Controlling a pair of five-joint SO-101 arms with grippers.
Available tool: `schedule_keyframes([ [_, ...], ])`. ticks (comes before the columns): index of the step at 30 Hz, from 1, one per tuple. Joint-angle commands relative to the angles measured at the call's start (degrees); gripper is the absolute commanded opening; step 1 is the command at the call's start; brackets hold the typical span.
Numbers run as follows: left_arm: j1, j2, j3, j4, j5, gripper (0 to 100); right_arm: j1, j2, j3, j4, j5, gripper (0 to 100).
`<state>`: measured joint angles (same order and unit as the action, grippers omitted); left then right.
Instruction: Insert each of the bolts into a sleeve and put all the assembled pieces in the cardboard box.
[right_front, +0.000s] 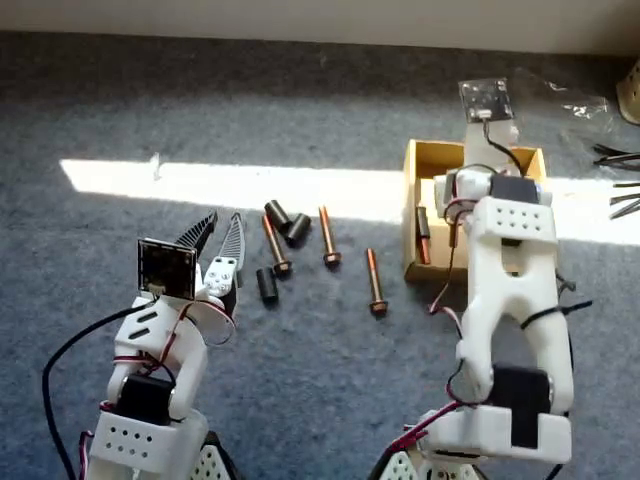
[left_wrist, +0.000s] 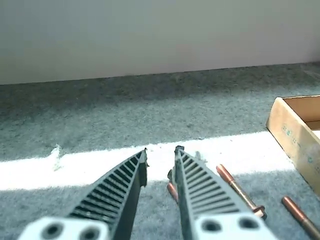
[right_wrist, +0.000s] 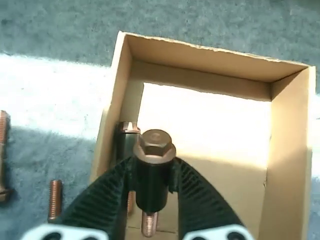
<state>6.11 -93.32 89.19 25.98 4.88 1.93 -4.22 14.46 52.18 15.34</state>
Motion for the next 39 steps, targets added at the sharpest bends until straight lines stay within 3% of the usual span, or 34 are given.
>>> schedule_keyframes([
  [1,-0.75,-0.75,-0.31,-0.18,-0.35,10,0.75,5.85,-8.13,0.31,0.53,1.0],
  [10,-0.75,-0.75,-0.31,-0.18,-0.35,10,0.75,18.15,-16.92,0.4,0.53,1.0],
  [26,-0.84,-0.75,-0.31,-0.18,-0.35,10,0.84,26.15,-17.98,3.3,0.62,1.2],
  [32,-0.84,-0.75,-0.31,-0.18,-0.35,10,0.92,26.15,-17.98,3.21,0.62,11.4],
  [39,-0.84,-0.75,-0.31,-0.18,-0.35,10,2.24,26.15,-24.92,7.43,0.62,13.4],
])
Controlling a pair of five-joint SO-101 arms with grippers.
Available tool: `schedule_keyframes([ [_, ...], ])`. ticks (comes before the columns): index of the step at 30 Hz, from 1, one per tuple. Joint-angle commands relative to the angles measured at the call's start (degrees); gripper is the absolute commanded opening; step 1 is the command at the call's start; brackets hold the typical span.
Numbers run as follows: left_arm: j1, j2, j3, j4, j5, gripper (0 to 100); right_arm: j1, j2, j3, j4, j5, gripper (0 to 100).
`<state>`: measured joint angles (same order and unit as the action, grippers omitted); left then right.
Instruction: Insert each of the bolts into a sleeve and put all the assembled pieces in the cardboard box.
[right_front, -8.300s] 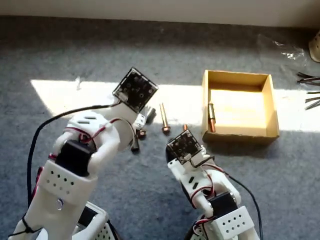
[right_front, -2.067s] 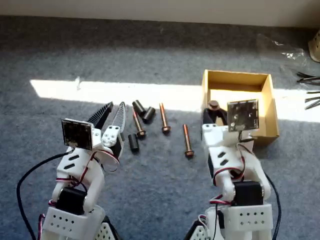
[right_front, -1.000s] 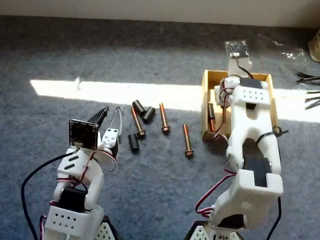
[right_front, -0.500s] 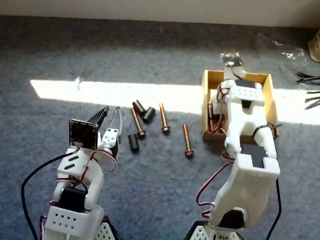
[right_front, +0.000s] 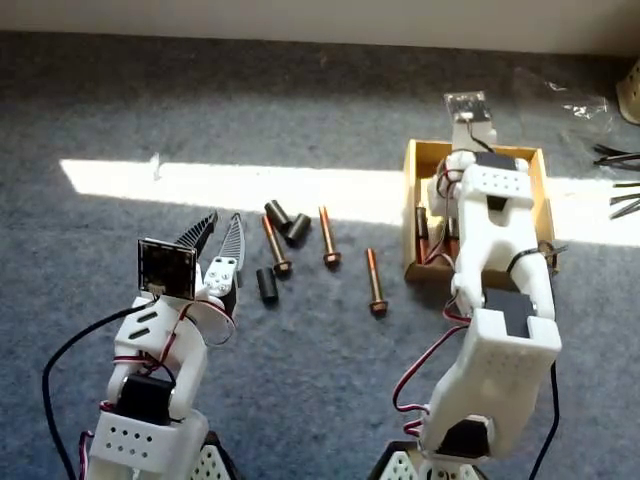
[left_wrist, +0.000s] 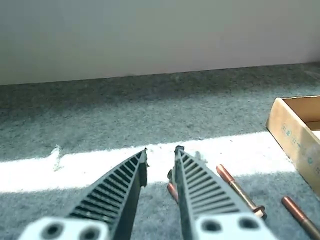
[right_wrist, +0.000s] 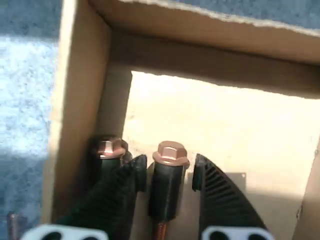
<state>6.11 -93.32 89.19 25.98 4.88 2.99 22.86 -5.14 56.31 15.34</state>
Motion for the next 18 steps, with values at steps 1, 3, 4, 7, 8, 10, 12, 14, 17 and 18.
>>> schedule_keyframes([
  [1,-0.84,-0.75,-0.31,-0.18,-0.35,10,1.27,-0.92,-7.08,5.14,0.7,13.4],
  [3,-0.84,-0.75,-0.31,-0.18,-0.35,10,1.01,-0.92,-11.21,9.27,0.79,13.4],
  [4,-0.84,-0.75,-0.31,-0.18,-0.35,10,0.75,-0.92,-13.14,11.12,0.79,13.4],
  [7,-0.84,-0.75,-0.31,-0.18,-0.35,10,-1.19,-0.92,-19.38,16.4,0.79,13.1],
  [8,-0.84,-0.75,-0.31,-0.18,-0.35,10,-2.07,-0.92,-21.67,18.24,0.79,13.1],
  [10,-0.84,-0.75,-0.31,-0.18,-0.35,10,-3.82,-0.92,-26.33,22.29,0.62,13.1],
  [12,-0.84,-0.75,-0.31,-0.18,-0.35,10,-5.49,-0.92,-31.78,27.3,0.53,13.1],
  [14,-0.84,-0.75,-0.31,-0.18,-0.35,10,-6.81,-0.92,-37.32,32.4,0.53,13.1],
  [17,-0.84,-0.75,-0.31,-0.18,-0.35,10,-8.92,-0.92,-45.85,39.52,0.44,13.1],
  [18,-0.84,-0.75,-0.31,-0.18,-0.35,10,-9.8,-0.92,-48.31,41.71,0.44,13.1],
])
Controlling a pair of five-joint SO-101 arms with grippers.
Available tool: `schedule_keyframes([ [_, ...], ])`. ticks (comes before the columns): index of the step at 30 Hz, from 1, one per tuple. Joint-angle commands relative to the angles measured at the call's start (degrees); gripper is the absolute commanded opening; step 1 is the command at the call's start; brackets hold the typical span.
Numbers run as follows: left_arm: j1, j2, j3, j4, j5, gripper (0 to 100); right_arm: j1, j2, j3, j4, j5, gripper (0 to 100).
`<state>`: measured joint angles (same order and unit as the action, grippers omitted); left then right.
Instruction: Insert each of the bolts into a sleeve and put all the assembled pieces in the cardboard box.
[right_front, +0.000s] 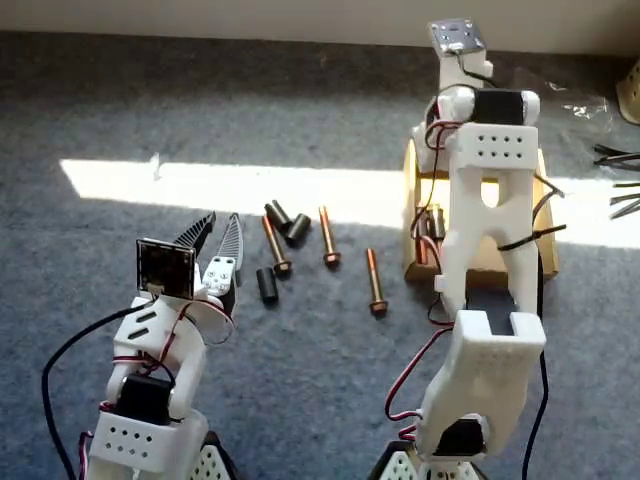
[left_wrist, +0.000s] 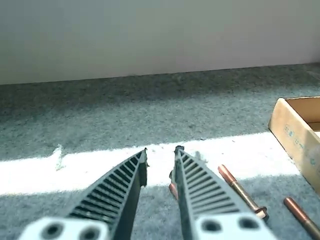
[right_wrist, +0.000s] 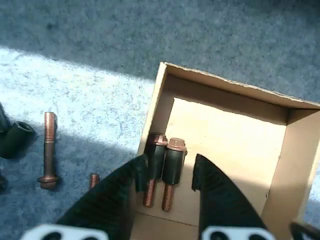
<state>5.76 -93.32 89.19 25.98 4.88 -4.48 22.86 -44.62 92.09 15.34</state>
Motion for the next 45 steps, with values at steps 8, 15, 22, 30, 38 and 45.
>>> schedule_keyframes([
  [8,-0.48,-0.84,-0.31,-0.18,-0.35,9,-7.52,-3.56,-13.85,8.84,-3.16,8.4],
  [15,-0.57,-0.84,-0.4,-0.18,-0.35,1,-12.62,-12.35,-13.41,8.84,-3.08,7.6],
  [22,-3.38,-0.84,-0.4,-0.18,-0.35,1,-15.87,-23.43,-5.67,8.84,-3.25,7.4],
  [30,-7.16,-0.84,-0.92,-0.18,-0.26,1,-22.11,-34.51,13.41,7.08,-3.16,7.4],
  [38,-14.55,-0.84,-0.66,0.0,-0.26,1,-26.68,-43.56,36.18,-4.62,-3.6,7.7],
  [45,-16.92,-0.84,-0.66,0.0,-0.26,1,-28.09,-49.1,57.71,-21.93,-3.69,7.7],
])
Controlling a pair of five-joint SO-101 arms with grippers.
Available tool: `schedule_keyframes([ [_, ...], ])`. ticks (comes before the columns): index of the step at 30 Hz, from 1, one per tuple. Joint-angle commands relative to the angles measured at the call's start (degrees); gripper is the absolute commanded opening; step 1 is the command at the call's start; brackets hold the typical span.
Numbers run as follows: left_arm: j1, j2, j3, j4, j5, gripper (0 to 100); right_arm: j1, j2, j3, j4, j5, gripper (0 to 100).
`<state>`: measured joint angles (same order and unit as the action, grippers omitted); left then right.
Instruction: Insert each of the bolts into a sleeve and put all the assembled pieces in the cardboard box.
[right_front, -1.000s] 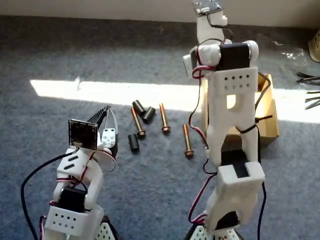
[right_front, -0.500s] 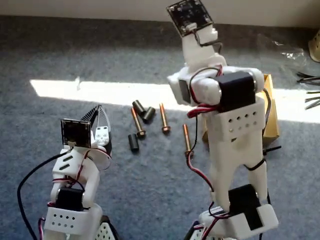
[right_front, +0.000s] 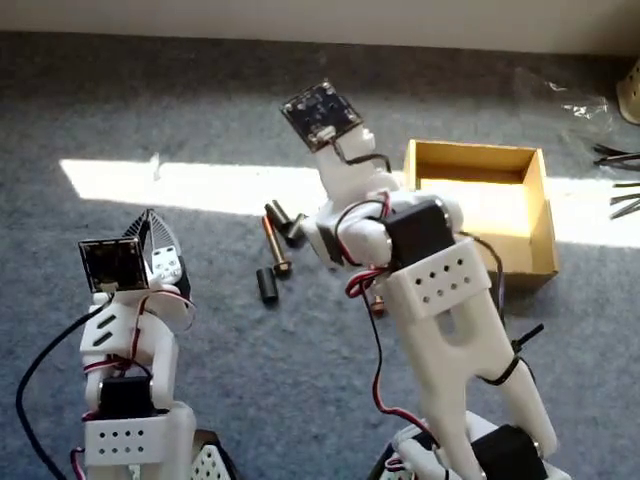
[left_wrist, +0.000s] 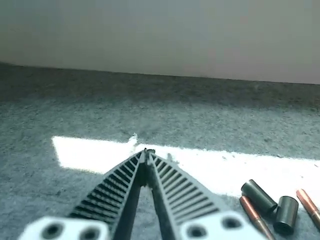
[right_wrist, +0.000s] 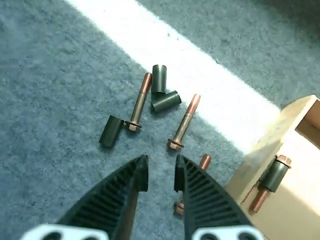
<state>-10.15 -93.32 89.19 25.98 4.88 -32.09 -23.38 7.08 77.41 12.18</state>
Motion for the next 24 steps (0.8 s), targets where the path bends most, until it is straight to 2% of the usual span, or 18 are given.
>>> schedule_keyframes([
  [1,-1.54,-0.84,-0.75,0.0,-0.26,1,-0.48,-3.03,8.66,-9.45,-0.53,7.7],
  [8,-7.34,-0.84,-0.4,0.0,-0.18,1,-4.18,-2.95,20.35,-20.7,-0.62,8.7],
  [11,-8.92,-0.84,-0.4,0.0,-0.18,1,-5.85,-2.95,21.32,-21.14,-2.9,12.3],
  [17,-10.42,-0.84,-0.31,0.09,0.0,1,-9.19,-2.24,21.23,-21.23,-5.71,12.7],
  [24,-10.51,-0.84,-0.31,0.44,0.0,1,-10.68,9.71,15.52,-21.67,-8.44,12.7],
])
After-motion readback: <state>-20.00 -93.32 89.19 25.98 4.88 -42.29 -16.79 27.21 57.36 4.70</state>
